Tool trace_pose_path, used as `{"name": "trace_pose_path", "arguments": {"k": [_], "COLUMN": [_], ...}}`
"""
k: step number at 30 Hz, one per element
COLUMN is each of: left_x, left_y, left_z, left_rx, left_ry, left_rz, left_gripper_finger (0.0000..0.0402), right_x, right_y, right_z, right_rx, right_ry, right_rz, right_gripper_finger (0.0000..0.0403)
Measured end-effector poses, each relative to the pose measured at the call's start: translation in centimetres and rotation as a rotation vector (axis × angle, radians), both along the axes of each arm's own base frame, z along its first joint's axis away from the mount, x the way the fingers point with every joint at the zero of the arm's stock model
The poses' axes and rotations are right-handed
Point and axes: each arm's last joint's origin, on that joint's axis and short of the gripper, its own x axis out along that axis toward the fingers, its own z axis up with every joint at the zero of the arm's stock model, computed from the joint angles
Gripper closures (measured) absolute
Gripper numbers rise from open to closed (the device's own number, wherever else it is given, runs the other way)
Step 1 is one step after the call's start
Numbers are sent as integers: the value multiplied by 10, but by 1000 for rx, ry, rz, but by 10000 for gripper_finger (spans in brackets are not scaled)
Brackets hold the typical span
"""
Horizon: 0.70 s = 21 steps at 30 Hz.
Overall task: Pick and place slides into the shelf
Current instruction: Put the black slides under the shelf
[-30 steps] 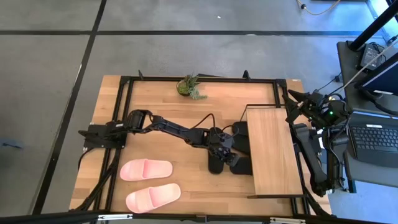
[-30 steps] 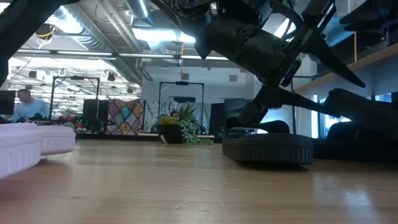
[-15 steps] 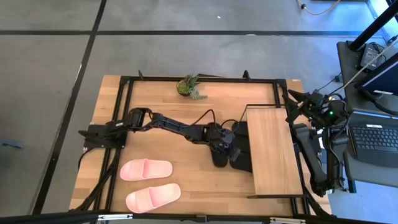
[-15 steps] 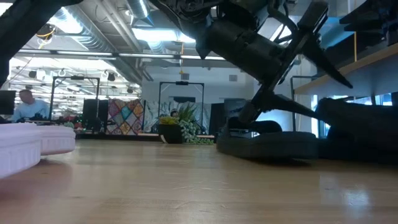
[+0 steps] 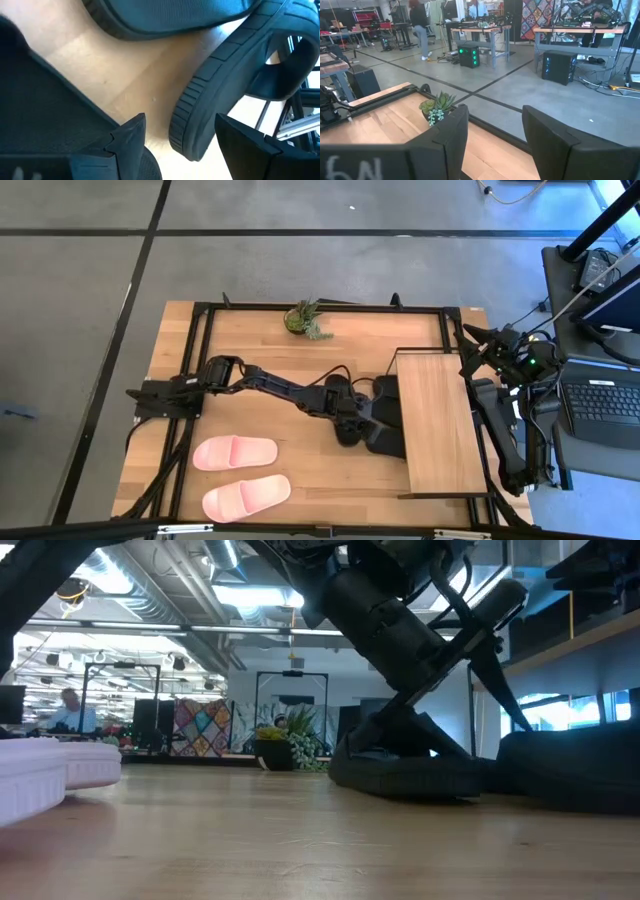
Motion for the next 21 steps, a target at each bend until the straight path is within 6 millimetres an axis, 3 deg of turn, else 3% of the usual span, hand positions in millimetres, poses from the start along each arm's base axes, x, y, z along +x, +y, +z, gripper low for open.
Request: {"name": "trace_pose_path", "arguments": {"k": [5, 12, 21], "left_x": [0, -4, -1], "left_y": [1, 7, -4], "left_z": [0, 21, 38], "left_rx": [64, 198, 623], "left_ry": [-10, -42, -149], "left_rz": [5, 54, 17], "left_gripper_finger": [175, 175, 175], "right_x": [0, 0, 0], "right_y": [0, 0, 0], "right_z": [0, 0, 0], "right_rx": [0, 2, 3], "right_ry": [0, 0, 0], "right_rz": [0, 0, 0], "right_gripper_finger": [215, 215, 215]}}
